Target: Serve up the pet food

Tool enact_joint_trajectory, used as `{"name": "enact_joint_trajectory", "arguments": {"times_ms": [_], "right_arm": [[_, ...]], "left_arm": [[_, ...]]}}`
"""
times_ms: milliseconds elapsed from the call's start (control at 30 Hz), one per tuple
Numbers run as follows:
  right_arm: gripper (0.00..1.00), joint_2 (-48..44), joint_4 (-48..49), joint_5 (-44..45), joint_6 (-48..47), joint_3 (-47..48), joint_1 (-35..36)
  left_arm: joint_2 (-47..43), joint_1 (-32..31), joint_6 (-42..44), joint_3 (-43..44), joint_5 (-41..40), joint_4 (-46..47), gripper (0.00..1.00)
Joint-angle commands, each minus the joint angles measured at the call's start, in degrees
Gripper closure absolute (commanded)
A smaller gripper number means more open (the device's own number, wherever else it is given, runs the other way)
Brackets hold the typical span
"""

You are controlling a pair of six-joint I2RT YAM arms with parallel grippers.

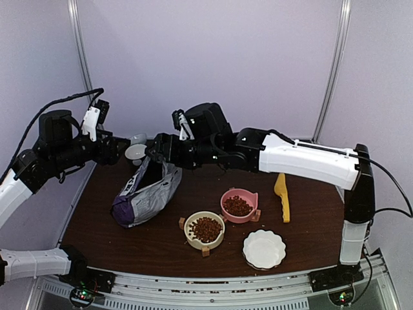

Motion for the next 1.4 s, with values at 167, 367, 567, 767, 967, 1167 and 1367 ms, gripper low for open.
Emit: {"name": "enact_joint_trajectory", "arguments": {"times_ms": [167,367,567,767,967,1167,1367], "right_arm": [[0.02,0.27,-8.32,12.47,7.09,3.12,2.5],[0.02,4.43,-17.94,16.79,10.67,7.4,2.67],[0.26,3.72,-12.87,13.69,10.72,4.12,2.7],[0.71,7.7,-3.5,-2.0,2.56,10.46,1.04],[1.0,13.1,-0.21,-17.46,-3.26,21.44,0.45],[1.0,11.39,7.28,-28.63,-7.69,24.71,0.09],[1.0,9.16,8.85,-39.14,-7.98,24.79,-0.65]], "left_arm": [[-2.53,-0.05,1.86,-1.7,-5.82,-0.2,0.19],[-2.62,-0.06,2.15,-2.39,-8.45,-0.62,0.18],[-1.9,1.77,2.5,-3.38,-9.35,0.43,0.18],[-3.72,4.85,4.25,-8.69,-10.18,7.11,0.14],[-3.39,7.11,5.46,-8.67,-10.79,9.01,0.11],[-3.48,7.16,2.38,-3.09,-10.48,5.68,0.06],[2.82,7.2,-2.25,11.08,-4.08,-4.22,0.04]]}}
